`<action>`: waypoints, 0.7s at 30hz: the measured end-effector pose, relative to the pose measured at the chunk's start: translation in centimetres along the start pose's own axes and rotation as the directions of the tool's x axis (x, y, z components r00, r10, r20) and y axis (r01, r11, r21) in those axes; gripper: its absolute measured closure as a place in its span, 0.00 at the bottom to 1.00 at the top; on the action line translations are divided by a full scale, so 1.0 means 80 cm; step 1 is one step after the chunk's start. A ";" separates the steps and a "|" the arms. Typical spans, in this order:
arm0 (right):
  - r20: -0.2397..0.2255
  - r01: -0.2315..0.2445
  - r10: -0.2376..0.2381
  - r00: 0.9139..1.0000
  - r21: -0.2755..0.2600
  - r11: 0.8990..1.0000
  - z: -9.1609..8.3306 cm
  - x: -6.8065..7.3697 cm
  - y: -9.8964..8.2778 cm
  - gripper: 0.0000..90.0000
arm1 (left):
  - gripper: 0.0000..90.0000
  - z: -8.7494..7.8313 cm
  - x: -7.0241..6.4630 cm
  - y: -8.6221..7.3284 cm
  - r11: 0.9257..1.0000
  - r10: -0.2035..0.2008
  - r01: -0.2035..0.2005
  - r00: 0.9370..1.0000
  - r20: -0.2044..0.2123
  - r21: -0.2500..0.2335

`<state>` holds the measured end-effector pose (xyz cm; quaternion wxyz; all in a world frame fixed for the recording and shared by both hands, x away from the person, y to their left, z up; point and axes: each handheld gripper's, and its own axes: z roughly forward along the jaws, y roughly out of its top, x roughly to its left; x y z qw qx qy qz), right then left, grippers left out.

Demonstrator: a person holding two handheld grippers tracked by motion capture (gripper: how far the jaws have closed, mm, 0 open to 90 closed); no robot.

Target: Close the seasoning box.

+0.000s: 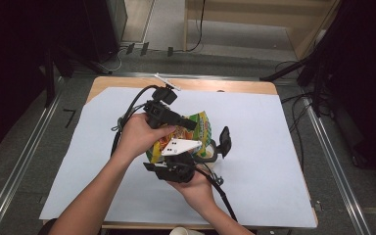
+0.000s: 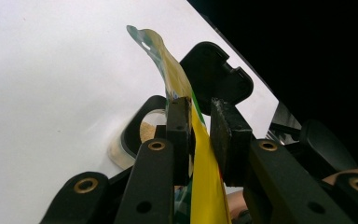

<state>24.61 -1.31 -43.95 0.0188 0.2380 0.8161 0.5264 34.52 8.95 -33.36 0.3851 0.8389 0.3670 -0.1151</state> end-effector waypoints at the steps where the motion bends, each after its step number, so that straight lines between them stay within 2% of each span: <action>1: 0.002 0.007 -0.007 1.000 0.000 1.000 0.000 0.000 0.001 0.79 | 0.87 -0.001 0.000 -0.001 1.000 0.005 -0.005 1.000 0.001 -0.002; 5: 0.006 0.026 -0.026 1.000 0.001 1.000 0.000 0.000 -0.001 0.79 | 0.86 0.000 -0.003 -0.003 1.000 0.027 -0.027 1.000 -0.012 -0.002; 8: 0.016 0.041 -0.041 0.999 0.001 0.999 0.000 0.000 -0.002 0.79 | 0.87 0.000 -0.004 -0.004 1.000 0.024 -0.024 1.000 -0.012 -0.008; 12: 0.008 0.030 -0.030 1.000 0.006 1.000 0.000 0.000 -0.004 0.79 | 0.87 0.003 0.000 -0.005 1.000 0.017 -0.017 1.000 0.002 -0.005; 21: 0.001 0.021 -0.021 1.000 0.011 1.000 0.002 -0.001 -0.005 0.79 | 0.86 0.004 0.002 -0.005 1.000 0.016 -0.016 1.000 -0.005 -0.006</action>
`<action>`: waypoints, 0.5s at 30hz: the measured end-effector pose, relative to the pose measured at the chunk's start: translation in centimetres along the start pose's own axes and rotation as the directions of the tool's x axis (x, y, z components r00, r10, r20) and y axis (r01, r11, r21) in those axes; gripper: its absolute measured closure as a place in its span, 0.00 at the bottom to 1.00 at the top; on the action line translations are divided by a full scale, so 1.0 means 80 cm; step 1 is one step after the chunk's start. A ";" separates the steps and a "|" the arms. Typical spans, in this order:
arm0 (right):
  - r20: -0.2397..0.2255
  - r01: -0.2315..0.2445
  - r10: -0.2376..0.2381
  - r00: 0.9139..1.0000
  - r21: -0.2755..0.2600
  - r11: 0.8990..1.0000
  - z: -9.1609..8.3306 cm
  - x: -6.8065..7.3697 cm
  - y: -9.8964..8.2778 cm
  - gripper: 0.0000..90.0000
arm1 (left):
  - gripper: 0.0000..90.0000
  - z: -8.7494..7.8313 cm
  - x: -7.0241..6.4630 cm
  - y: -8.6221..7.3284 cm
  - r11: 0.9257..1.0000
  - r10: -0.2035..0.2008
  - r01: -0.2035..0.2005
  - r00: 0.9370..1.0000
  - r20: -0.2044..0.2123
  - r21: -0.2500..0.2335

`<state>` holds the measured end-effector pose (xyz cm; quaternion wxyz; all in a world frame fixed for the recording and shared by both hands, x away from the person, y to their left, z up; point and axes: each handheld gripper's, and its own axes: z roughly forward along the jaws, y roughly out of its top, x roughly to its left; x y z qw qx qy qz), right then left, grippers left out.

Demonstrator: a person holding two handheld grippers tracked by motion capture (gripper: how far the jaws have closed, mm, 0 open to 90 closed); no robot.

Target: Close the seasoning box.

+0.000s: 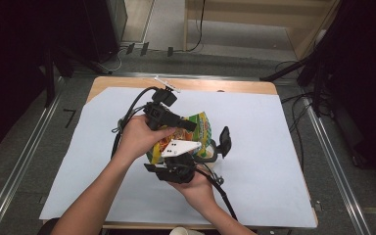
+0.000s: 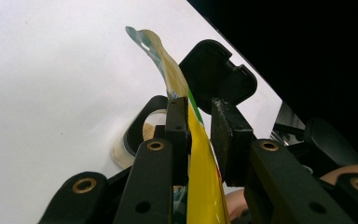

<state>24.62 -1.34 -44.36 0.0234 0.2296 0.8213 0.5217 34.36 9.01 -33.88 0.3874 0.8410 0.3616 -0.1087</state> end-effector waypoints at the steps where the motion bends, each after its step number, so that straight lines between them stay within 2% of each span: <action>1: -0.001 -0.001 0.001 1.000 -0.002 1.000 0.000 0.000 0.000 0.79 | 0.86 0.000 0.000 0.000 1.000 -0.001 0.001 1.000 -0.002 0.000; 15: -0.010 -0.006 0.006 1.000 0.001 1.000 -0.001 0.001 0.002 0.80 | 0.86 0.000 0.000 0.001 1.000 -0.001 0.001 1.000 -0.002 -0.002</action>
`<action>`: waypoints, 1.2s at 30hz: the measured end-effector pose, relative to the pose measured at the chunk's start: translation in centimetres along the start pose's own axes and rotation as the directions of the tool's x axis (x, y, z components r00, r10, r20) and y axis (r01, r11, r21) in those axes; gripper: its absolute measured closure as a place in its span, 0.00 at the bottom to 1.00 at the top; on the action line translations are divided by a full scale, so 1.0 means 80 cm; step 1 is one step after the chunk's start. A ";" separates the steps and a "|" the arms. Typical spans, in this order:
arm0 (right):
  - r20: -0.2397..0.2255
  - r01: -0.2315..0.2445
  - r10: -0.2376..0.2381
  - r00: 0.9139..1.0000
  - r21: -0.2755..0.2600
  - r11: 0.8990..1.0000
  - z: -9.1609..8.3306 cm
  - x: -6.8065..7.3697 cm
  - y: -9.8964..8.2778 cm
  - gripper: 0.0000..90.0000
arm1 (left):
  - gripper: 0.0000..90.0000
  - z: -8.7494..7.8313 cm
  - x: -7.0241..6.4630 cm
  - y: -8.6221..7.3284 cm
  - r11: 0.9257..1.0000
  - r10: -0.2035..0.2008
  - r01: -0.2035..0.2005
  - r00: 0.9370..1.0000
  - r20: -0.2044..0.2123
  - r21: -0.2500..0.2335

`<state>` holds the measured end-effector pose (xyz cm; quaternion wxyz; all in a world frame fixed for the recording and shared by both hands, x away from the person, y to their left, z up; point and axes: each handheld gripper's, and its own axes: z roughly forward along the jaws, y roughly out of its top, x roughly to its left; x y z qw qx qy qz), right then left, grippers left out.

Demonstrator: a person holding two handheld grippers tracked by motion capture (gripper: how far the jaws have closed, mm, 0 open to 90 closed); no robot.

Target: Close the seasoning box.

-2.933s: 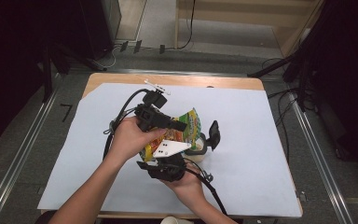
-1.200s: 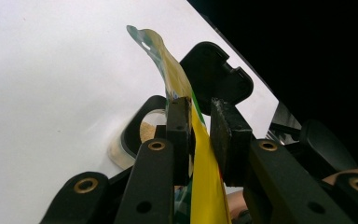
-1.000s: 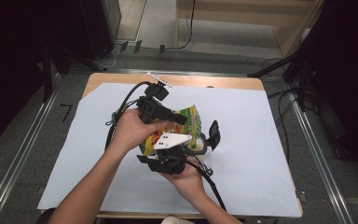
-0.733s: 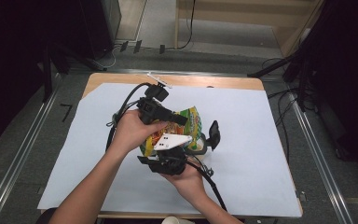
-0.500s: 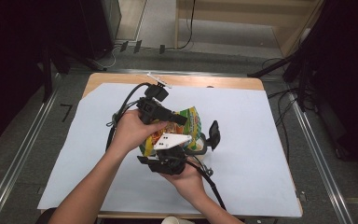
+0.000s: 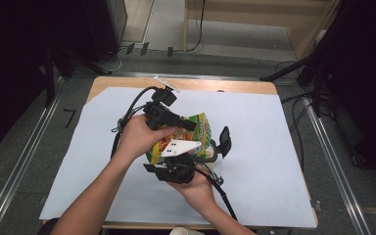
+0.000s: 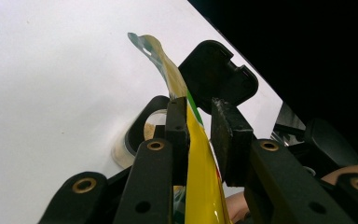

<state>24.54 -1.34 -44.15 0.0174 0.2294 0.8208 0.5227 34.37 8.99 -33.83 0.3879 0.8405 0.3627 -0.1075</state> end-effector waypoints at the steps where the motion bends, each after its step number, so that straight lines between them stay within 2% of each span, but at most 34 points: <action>1: 0.000 -0.001 0.001 1.000 0.000 1.000 0.000 0.000 0.000 0.80 | 0.86 0.000 0.000 0.000 1.000 0.001 -0.001 1.000 0.001 0.000; 36: -0.006 -0.008 0.008 1.000 -0.002 1.000 -0.002 0.002 0.003 0.80 | 0.85 -0.003 -0.002 0.001 1.000 0.012 -0.012 1.000 -0.007 -0.003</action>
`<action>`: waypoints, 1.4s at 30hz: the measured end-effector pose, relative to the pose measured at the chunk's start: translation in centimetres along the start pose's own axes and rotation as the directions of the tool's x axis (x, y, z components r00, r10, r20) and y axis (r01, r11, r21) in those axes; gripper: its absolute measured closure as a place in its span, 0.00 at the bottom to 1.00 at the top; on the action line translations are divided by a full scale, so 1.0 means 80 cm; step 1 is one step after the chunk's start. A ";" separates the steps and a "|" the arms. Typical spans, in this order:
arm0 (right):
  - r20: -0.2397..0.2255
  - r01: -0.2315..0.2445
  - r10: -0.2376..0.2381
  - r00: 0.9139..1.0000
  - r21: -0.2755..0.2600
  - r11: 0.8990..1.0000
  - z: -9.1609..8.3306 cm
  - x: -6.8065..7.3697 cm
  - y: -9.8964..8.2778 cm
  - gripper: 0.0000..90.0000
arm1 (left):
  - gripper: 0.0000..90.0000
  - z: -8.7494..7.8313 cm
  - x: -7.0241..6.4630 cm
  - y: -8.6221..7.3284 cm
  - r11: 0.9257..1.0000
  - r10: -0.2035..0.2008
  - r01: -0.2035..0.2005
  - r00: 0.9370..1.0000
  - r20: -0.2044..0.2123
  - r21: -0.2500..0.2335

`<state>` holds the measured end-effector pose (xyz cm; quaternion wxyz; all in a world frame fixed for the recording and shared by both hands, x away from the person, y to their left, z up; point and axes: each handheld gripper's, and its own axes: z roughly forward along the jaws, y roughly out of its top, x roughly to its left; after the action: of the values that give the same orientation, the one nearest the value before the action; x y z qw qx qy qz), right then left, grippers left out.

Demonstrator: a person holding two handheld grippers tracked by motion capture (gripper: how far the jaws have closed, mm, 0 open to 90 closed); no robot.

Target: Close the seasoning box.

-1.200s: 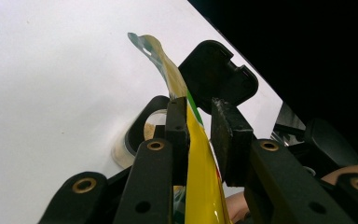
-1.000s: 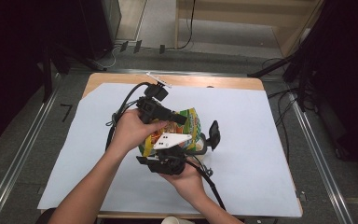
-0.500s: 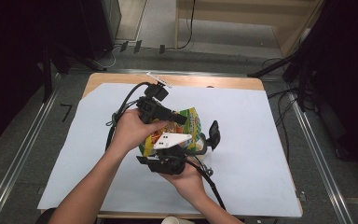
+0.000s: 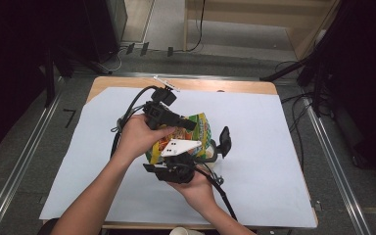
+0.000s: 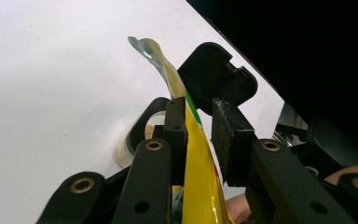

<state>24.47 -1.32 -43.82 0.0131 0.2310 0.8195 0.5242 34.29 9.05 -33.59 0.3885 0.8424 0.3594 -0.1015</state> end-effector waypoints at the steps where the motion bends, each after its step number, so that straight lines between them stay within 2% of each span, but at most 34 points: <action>1: -0.001 0.001 -0.001 1.000 0.001 1.000 0.000 0.000 0.000 0.80 | 0.85 0.000 0.000 0.000 1.000 -0.001 0.001 1.000 -0.001 0.003; 9: -0.011 -0.014 0.014 1.000 0.002 1.000 0.001 -0.001 -0.001 0.80 | 0.85 0.001 0.001 0.000 1.000 -0.008 0.008 1.000 -0.003 0.007; 42: -0.003 -0.001 0.001 1.000 -0.002 1.000 0.001 0.000 -0.001 0.79 | 0.84 0.000 0.000 0.000 1.000 0.002 -0.002 1.000 -0.005 0.003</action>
<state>24.49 -1.30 -43.89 0.0117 0.2307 0.8189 0.5255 34.28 9.02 -33.60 0.3864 0.8436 0.3594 -0.0994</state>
